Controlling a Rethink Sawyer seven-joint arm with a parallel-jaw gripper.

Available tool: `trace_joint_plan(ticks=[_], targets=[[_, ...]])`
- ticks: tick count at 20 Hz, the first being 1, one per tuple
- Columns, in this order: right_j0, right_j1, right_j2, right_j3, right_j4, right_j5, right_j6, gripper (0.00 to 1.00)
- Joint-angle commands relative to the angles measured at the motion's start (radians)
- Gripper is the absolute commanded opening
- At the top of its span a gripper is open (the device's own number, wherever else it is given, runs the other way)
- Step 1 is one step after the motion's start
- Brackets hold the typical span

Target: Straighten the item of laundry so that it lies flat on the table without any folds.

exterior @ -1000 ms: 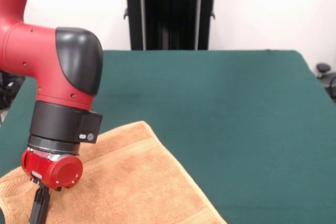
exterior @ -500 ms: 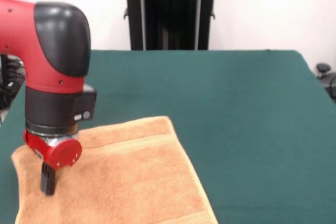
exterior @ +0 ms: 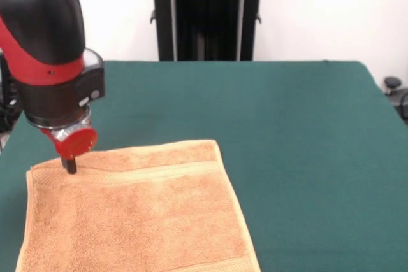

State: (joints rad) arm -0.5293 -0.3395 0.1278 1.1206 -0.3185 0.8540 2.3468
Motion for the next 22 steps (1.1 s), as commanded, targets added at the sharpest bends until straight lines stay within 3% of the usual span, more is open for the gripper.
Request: trace_joint_plan(ticks=[1, 11, 18, 22], targets=[[0.012, -0.011, 0.124, 0.029, 0.003, 0.093, -0.239, 0.0], [0.008, -0.026, 0.128, 0.055, 0.035, 0.158, -0.182, 0.0], [0.041, -0.055, 0.098, 0.102, 0.071, 0.187, -0.069, 0.0], [0.065, -0.056, 0.074, 0.154, 0.096, 0.125, 0.033, 0.0]])
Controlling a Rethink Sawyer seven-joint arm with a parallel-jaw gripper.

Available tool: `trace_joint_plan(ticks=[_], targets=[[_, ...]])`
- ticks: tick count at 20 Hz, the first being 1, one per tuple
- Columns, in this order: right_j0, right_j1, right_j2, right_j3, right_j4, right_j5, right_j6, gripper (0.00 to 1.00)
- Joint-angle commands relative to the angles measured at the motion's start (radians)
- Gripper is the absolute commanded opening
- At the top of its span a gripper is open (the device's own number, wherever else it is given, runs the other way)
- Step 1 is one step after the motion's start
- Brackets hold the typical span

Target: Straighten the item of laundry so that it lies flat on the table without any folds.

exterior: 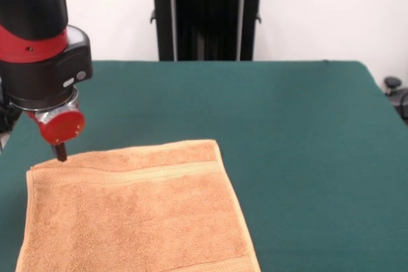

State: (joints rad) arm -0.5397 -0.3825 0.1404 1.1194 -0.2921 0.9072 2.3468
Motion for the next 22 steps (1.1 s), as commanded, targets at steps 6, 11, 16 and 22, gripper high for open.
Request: trace_joint_plan(ticks=[6, 11, 16, 22], targets=[[0.119, 0.012, 0.025, 0.19, 0.08, -0.049, 0.134, 0.0], [0.158, 0.035, -0.006, 0.19, 0.085, -0.115, 0.194, 0.0], [0.206, 0.104, -0.055, 0.176, 0.069, -0.259, 0.286, 0.0], [0.273, 0.242, -0.143, 0.145, 0.075, -0.536, 0.381, 0.0]])
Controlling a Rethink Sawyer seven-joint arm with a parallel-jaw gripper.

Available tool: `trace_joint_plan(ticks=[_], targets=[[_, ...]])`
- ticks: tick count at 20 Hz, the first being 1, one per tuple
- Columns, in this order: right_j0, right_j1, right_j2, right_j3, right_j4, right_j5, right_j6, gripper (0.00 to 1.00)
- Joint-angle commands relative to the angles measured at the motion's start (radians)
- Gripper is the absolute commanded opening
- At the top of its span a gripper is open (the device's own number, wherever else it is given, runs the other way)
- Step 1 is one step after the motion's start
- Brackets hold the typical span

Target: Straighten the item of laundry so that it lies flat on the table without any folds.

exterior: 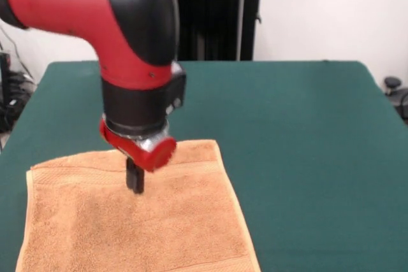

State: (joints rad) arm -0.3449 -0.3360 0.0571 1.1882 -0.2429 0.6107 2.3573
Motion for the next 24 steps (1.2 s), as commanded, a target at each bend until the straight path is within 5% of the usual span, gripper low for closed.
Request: trace_joint_plan(ticks=[1, 11, 24], targets=[[0.087, 0.207, -0.071, 0.083, 0.038, -0.279, 0.378, 0.0], [0.062, 0.281, -0.058, 0.156, 0.124, -0.393, 0.286, 0.0], [0.061, 0.145, -0.047, 0.333, 0.301, -0.109, 0.215, 0.0]])
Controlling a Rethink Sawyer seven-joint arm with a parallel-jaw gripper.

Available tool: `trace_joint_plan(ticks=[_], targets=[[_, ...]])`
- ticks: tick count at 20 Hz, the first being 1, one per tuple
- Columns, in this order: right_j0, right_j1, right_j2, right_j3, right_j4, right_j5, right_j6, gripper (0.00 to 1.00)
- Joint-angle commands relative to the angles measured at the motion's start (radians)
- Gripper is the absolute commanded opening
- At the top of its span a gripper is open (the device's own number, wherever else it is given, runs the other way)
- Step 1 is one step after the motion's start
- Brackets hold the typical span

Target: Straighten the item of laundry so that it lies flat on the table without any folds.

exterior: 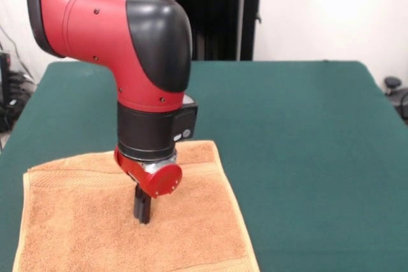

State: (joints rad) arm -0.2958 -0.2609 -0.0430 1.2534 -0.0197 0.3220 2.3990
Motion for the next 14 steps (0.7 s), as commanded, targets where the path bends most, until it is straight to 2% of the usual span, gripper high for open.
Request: trace_joint_plan(ticks=[1, 3, 7, 14], targets=[[0.017, 0.063, 0.049, 0.279, 0.087, 0.214, 0.17, 0.0], [0.022, 0.056, 0.042, 0.303, 0.102, 0.251, 0.16, 0.0], [0.023, 0.043, 0.044, 0.38, 0.127, 0.168, 0.18, 0.0], [0.018, 0.022, 0.049, 0.448, 0.169, 0.191, 0.153, 0.0]])
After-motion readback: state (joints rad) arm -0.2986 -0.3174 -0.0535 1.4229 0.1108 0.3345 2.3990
